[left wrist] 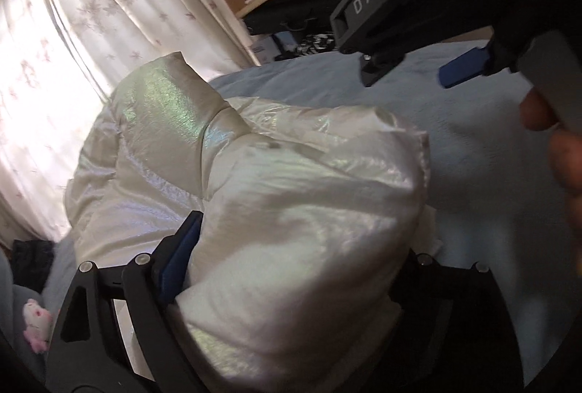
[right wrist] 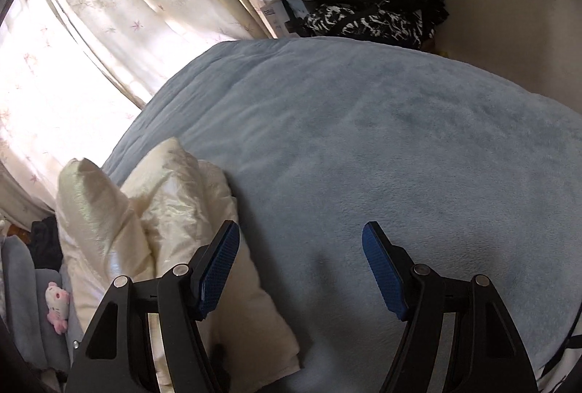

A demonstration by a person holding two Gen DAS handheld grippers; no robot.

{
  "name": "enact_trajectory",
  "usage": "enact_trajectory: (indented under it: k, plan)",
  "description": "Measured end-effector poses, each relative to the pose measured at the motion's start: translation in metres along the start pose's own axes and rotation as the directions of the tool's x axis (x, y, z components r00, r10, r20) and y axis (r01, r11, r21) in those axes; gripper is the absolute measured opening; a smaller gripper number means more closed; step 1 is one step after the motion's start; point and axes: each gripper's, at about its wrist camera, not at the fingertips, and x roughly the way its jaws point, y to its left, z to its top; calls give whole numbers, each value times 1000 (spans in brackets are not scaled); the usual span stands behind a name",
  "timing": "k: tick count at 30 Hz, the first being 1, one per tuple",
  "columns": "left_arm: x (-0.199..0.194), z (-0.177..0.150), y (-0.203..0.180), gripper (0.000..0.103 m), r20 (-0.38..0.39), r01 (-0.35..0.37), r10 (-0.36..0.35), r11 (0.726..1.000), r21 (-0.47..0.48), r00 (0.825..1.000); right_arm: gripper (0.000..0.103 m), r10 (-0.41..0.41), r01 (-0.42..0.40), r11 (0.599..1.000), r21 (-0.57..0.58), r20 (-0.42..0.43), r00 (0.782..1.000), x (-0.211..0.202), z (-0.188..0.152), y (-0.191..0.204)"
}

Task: Fold large clothes
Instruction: 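Fold the lifted bundle end over the middle with the left gripper while the right gripper releases, then press the folded white jacket bundle flat with both grippers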

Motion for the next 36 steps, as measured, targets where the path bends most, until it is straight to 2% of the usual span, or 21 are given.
enact_trajectory:
  k: [4,6,7,8,11,15,17,21,24,27,30,31,33,34,36]
  plan:
    - [-25,1,24,86,-13,131,-133,986,-106,991,72,28,-27,1000,-15,18,999,-22,2,15]
    - [-39,0,42,86,-12,189,-195,962,-195,981,76,56,-55,998,-16,25,998,-31,2,21]
    - [-46,-1,51,86,-14,209,-219,949,-234,976,81,70,-69,997,-16,30,997,-36,2,25]
    - [-55,-4,60,86,-9,229,-240,935,-271,971,86,82,-82,997,-17,37,996,-41,2,29]
    - [-80,-15,91,86,15,236,-247,905,-353,969,88,141,-139,989,-51,50,989,-60,1,47]
    - [-92,-30,156,86,-3,191,-221,852,-487,975,93,214,-209,971,-119,34,976,-72,2,82]
    - [-85,-38,189,86,-61,121,-185,823,-555,981,99,242,-238,956,-169,4,970,-71,5,105]
    - [-60,-47,237,86,-124,38,-150,775,-631,981,100,273,-286,918,-275,-85,958,-51,14,151]
    - [-40,-50,253,86,-148,21,-155,754,-656,977,100,279,-317,888,-333,-157,947,-31,23,183]
    - [-10,-50,264,86,-179,-17,-141,738,-675,974,100,248,-313,867,-388,-210,946,-7,31,208]
    - [20,-50,272,86,-206,-48,-133,723,-689,969,100,231,-334,851,-404,-282,931,18,34,221]
    - [29,-49,273,86,-209,-50,-133,721,-691,969,97,238,-351,846,-401,-304,922,24,33,222]
    - [43,-46,273,86,-208,-55,-122,728,-684,971,66,274,-407,820,-403,-347,897,33,30,224]
    - [48,-43,273,86,-205,-55,-117,734,-677,972,46,269,-411,810,-418,-358,894,35,28,225]
    - [54,-38,270,86,-206,-60,-104,749,-660,973,38,245,-365,807,-464,-299,922,29,26,222]
